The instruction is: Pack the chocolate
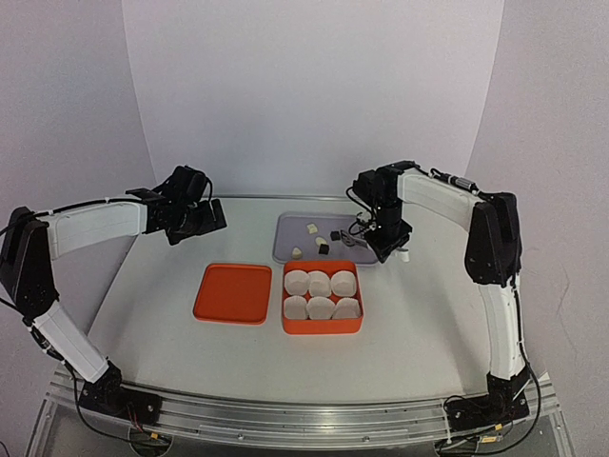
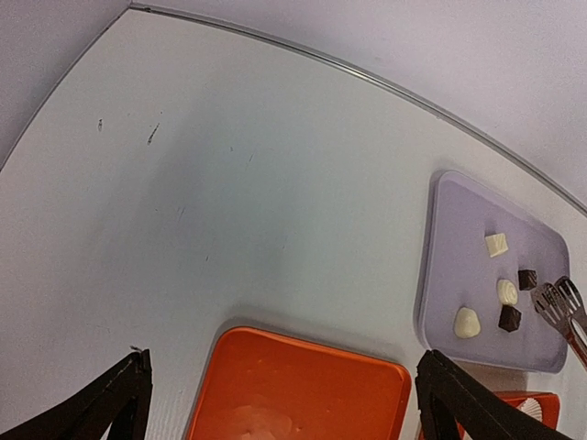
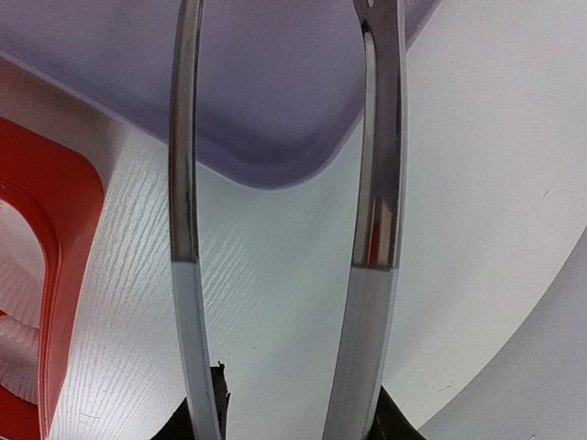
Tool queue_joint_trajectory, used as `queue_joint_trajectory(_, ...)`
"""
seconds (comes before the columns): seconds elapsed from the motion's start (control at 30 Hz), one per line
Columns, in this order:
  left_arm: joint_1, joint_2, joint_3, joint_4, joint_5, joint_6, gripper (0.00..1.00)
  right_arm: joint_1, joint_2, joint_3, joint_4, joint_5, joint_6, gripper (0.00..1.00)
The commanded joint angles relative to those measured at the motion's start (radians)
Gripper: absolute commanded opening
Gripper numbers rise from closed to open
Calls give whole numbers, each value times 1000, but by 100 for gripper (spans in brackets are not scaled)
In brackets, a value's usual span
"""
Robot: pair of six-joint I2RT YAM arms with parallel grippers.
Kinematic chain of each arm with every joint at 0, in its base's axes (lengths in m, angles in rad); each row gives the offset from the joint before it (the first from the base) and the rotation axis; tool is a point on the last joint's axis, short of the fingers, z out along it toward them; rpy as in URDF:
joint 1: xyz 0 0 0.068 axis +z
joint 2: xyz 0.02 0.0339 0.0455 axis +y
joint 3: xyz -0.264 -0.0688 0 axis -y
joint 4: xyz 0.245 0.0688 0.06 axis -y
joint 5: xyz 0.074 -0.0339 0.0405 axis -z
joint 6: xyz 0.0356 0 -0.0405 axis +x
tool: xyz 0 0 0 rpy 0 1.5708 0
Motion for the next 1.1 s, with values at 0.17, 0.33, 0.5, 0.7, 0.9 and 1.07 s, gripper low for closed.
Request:
queue_joint_trajectory(0.17,10,1,22,11,20,-18,100,2,11,39,-44,19,-31,37)
queue_joint_trajectory(0.33,9,-6,10,16,29,-28,100,3,10,40,-57,14,-47,35)
queue_joint_trajectory(0.5,9,-14,-2,18,38,-37,100,4,16,49,-70,27,-60,33)
queue_joint_trajectory(0.7,9,-29,-18,19,39,-43,100,17,34,65,-89,73,-91,33)
queue_joint_trajectory(0.9,8,-40,-32,18,37,-47,100,34,65,88,-103,124,-112,33)
queue_joint_trajectory(1.07,8,-52,-42,19,41,-53,100,43,80,113,-112,143,-107,28)
